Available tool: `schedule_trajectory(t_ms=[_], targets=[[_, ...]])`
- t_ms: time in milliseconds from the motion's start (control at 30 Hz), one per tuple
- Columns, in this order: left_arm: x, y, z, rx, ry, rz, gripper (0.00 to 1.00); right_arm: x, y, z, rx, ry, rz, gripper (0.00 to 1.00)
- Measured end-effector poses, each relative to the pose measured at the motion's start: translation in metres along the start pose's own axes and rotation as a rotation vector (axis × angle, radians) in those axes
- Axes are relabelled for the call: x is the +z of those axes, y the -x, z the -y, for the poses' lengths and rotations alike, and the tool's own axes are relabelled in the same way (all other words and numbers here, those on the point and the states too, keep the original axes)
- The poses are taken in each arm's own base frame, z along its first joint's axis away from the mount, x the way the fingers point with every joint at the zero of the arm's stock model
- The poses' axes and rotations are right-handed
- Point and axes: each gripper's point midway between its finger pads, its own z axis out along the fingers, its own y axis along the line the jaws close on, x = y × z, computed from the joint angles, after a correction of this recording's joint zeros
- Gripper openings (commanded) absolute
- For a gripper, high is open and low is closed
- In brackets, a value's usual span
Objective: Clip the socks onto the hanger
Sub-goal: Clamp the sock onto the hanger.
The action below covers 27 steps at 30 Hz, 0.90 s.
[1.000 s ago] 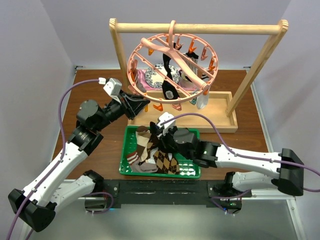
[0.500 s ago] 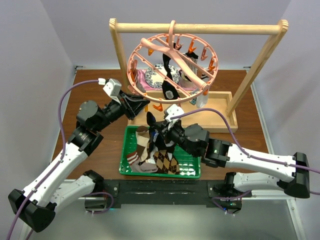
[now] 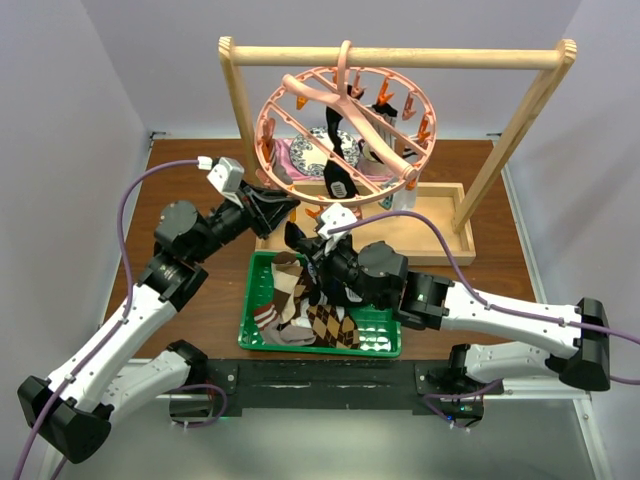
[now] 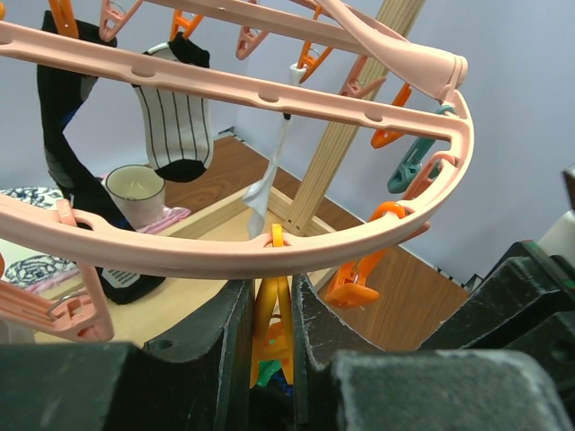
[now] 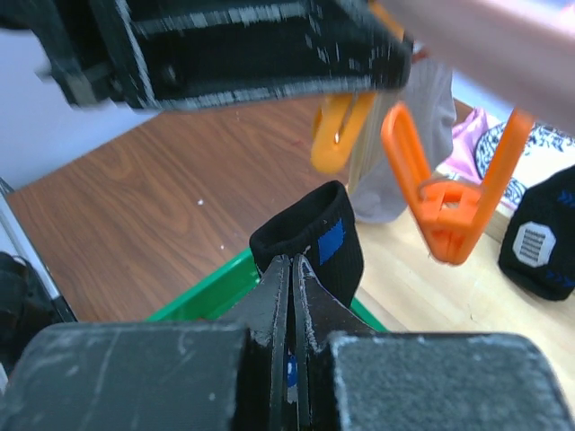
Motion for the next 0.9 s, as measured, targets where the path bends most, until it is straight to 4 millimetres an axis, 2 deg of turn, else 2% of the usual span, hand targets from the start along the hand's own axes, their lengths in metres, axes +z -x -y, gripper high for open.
schedule_trajectory(t_ms=[167, 267, 533, 900], targets=[[0.003, -0.003, -0.005, 0.019, 0.028, -0.004, 0.00, 0.003, 0.019, -0.001, 0.005, -0.002, 0.039, 0.00], [0.006, -0.008, -0.008, 0.025, 0.046, -0.015, 0.00, 0.007, 0.024, -0.003, 0.007, -0.004, 0.051, 0.00], [0.011, -0.012, -0.012, 0.032, 0.077, -0.032, 0.00, 0.016, 0.013, -0.005, -0.010, -0.009, 0.024, 0.00], [0.011, -0.011, -0.017, 0.051, 0.109, -0.032, 0.00, 0.016, 0.017, 0.004, -0.004, -0.062, 0.042, 0.00]])
